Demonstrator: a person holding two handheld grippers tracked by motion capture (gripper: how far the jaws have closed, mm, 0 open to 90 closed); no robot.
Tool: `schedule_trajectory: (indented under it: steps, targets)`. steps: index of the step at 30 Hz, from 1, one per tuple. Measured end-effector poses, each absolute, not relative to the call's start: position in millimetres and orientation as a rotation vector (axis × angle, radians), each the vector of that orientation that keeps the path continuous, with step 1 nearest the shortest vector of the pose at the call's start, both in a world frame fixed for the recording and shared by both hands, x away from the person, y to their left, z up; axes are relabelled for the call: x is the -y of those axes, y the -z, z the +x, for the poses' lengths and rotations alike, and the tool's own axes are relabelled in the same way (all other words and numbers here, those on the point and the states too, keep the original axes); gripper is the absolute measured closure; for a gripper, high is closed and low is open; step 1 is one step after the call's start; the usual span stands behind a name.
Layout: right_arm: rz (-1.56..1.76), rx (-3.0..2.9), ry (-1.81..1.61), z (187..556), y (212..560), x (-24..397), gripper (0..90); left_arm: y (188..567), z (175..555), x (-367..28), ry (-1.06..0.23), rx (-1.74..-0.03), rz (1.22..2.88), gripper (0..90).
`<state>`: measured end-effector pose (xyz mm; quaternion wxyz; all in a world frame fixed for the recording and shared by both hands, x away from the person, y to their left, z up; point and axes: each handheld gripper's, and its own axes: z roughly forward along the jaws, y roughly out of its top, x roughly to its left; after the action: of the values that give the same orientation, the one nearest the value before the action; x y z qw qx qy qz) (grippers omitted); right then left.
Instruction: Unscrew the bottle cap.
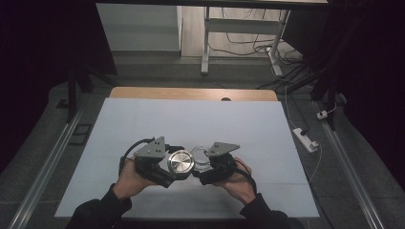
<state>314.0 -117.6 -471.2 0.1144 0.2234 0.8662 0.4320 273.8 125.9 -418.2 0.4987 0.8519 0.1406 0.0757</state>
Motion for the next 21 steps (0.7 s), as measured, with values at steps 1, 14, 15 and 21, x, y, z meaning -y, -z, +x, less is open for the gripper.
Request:
schedule_trajectory:
  steps: [1,14,15,21]
  targets:
    - [0.66,-2.537,-1.263,315,471,118,15.1,419,273,-126,-0.185,-0.341,2.061,19.5]
    - [0.73,-2.495,-1.25,323,468,125,15.1,428,264,-129,-0.158,-0.342,2.059,19.5]
    - [0.73,-2.495,-1.25,323,468,125,15.1,428,264,-129,-0.158,-0.342,2.059,19.5]
    - [0.737,-2.485,-1.247,329,468,126,15.1,434,262,-124,-0.148,-0.33,2.063,19.5]
